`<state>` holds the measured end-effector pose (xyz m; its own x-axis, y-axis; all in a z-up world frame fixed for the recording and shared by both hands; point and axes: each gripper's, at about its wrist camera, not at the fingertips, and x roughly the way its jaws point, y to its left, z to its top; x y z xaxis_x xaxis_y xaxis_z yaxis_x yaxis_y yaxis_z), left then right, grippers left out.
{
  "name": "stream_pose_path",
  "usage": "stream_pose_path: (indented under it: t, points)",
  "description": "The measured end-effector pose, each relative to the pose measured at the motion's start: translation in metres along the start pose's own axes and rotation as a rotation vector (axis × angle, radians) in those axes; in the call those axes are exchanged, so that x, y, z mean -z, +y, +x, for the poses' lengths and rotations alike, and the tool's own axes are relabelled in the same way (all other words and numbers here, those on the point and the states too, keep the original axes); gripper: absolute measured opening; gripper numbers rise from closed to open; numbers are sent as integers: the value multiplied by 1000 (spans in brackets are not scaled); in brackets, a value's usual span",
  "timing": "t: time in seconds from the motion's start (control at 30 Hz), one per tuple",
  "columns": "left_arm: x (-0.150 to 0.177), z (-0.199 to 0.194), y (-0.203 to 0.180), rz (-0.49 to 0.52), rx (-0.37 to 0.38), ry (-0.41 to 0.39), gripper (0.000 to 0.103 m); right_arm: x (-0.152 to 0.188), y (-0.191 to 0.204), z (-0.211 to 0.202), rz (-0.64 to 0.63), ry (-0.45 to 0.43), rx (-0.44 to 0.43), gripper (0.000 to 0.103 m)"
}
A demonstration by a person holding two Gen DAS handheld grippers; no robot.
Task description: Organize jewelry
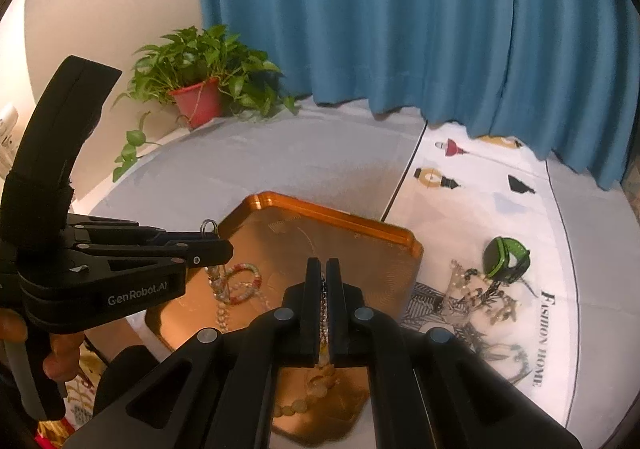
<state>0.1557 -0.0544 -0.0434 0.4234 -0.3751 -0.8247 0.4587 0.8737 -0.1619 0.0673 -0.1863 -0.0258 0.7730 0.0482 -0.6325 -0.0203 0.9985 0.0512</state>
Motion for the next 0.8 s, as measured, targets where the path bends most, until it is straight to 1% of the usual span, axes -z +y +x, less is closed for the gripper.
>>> stream_pose_path:
  t: [0.13,0.17,0.2,0.23,0.27,0.3,0.33,0.4,0.47,0.53,0.67,0.73,0.8]
  points:
    - [-4,15,3,-6,-30,-4,10,3,-3,16,11,23,-5,3]
    - [-4,21,5,-11,-35,-1,17,4,-3,21,16,32,-12,6]
    - [-5,26,6,-15,-35,19,28,6,-4,27,24,51,-24,8]
    - [-5,30,7,-20,-33,41,59,9,-4,34,30,83,-36,22]
    - [-4,33,9,-32,-30,56,87,12,-7,40,40,121,-38,47]
    - [-2,32,9,-40,-32,47,93,14,-8,43,49,138,-38,58]
    - [1,28,9,-44,-38,28,94,18,-11,43,66,149,-38,66]
    - [7,24,8,-41,-57,24,95,25,-15,35,85,140,-30,67]
    - [18,23,4,-47,-79,51,95,33,-19,24,89,146,-9,67]
    - [31,18,-4,-50,-78,73,95,41,-22,11,101,152,11,68]
    - [58,-3,-23,-55,-89,65,95,58,-34,-25,158,136,89,69]
    - [72,-16,-37,-40,-87,64,95,66,-38,-45,183,121,116,70]
    - [83,-27,-48,-19,-88,58,95,72,-39,-62,196,109,118,72]
